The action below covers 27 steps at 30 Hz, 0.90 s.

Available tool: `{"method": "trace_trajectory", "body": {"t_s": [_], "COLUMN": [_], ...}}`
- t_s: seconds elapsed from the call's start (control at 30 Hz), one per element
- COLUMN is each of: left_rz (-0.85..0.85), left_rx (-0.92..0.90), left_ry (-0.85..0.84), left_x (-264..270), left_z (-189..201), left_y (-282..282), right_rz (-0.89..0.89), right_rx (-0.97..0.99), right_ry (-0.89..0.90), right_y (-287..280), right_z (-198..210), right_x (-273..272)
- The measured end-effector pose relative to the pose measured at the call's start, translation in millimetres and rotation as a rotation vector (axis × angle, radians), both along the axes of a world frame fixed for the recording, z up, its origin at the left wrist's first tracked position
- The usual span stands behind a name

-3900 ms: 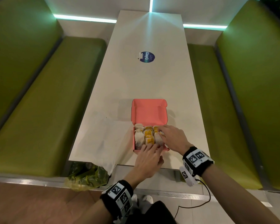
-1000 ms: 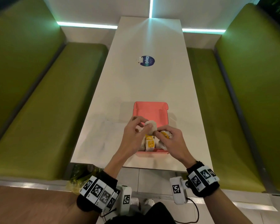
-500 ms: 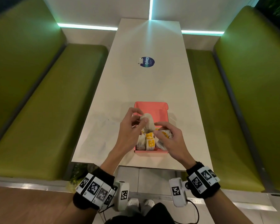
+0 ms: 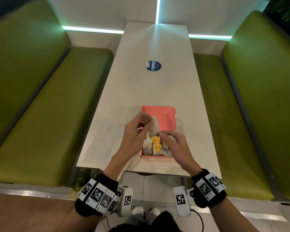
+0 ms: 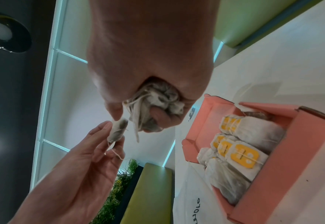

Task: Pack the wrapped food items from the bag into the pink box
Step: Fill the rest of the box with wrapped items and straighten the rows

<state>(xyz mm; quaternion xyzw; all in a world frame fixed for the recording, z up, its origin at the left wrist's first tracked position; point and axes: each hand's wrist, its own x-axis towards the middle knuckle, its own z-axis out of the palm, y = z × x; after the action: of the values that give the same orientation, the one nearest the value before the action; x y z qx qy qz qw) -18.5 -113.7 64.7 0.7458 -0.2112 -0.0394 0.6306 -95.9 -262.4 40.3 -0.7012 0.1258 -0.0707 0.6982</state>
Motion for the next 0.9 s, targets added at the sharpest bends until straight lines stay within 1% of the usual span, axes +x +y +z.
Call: {"method": "trace_trajectory", "body": {"t_s": [0.2,0.3,0.37,0.5,0.57,0.7,0.77,0.83,0.9], "left_rz": [0.047,0.074,0.095,0.125,0.131,0.143,0.163,0.174,0.156], "left_rx": [-0.041,-0.080,-0.080,-0.061,-0.050,-0.035,-0.010,0.032,0.091], "left_ry": [0.004,0.038,0.044,0.029,0.017,0.009,-0.011,-0.053,-0.121], "left_x": [0,0,-1,-3,-4,-5,-3,-2,-1], "left_z": [1,1,1,0,-1,-3,-4,-7,-12], "left_y": [0,-2,-3,-2,-1,3,4,6,8], "right_rz": [-0.040,0.017,0.035,-0.020,-0.051,-0.029,0.005,0.067,0.165], "right_rx": [0.017,0.012,0.049,0.119,0.121,-0.010,-0.113,-0.289,-0.501], "right_ry": [-0.006,0.032,0.050,0.052,0.071,0.048,0.027,-0.004,-0.020], "right_y": [8,20,31,47,50,47,42,35,29], "right_z": [-1,-2,0,7,10,10,12,16,26], "right_x": [-5,-7,-5,1,3,1,-4,-9,-13]}}
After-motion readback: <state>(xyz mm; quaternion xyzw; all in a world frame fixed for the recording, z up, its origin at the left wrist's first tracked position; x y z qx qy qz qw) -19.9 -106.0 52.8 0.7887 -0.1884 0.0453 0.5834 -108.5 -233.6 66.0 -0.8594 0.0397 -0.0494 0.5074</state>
